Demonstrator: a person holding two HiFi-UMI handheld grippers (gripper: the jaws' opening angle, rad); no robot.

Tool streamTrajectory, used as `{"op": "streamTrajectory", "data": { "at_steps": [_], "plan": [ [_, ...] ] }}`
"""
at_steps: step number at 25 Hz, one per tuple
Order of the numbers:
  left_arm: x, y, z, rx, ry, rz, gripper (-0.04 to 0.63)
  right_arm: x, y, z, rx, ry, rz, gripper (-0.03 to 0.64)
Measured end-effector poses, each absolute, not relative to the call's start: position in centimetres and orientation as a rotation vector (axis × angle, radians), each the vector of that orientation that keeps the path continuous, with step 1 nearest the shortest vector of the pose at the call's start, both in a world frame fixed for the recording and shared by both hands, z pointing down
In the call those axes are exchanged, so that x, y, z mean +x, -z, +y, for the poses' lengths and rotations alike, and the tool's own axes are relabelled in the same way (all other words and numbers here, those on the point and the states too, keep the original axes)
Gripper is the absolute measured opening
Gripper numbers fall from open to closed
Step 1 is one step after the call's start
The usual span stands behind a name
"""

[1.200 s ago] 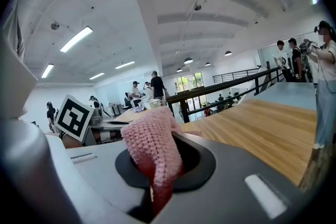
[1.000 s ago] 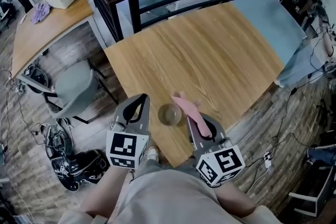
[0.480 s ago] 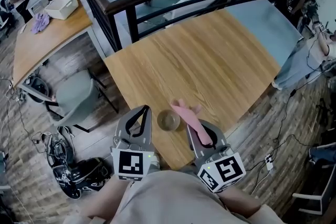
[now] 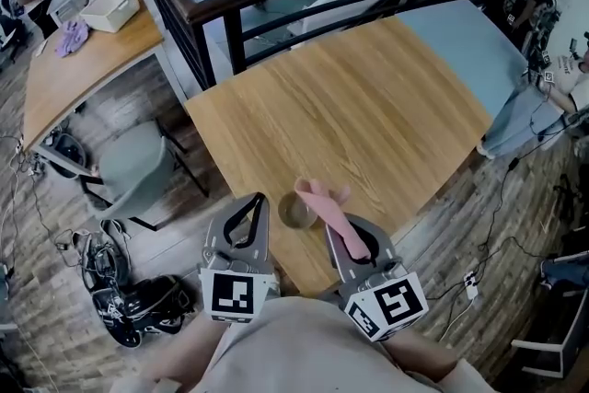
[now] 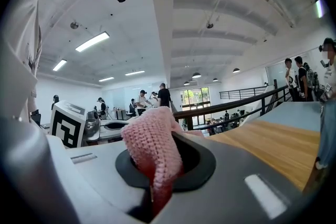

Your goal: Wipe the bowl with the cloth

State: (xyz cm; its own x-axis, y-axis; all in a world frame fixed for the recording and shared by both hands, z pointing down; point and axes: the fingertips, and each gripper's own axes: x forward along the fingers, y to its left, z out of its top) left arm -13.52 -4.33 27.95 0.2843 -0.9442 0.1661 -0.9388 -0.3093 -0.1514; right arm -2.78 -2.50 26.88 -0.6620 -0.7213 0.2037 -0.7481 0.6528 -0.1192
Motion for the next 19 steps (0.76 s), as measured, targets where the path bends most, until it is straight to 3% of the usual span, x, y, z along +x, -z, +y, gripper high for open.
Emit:
{"op": "streamTrajectory", "data": {
  "at_steps": [19],
  "plan": [
    [-15.1, -27.4, -4.7, -2.534, 0.308, 1.814, 0.002, -4.6, -27.1, -2.5, 1.246, -0.28, -2.689, 0.028]
  ]
}}
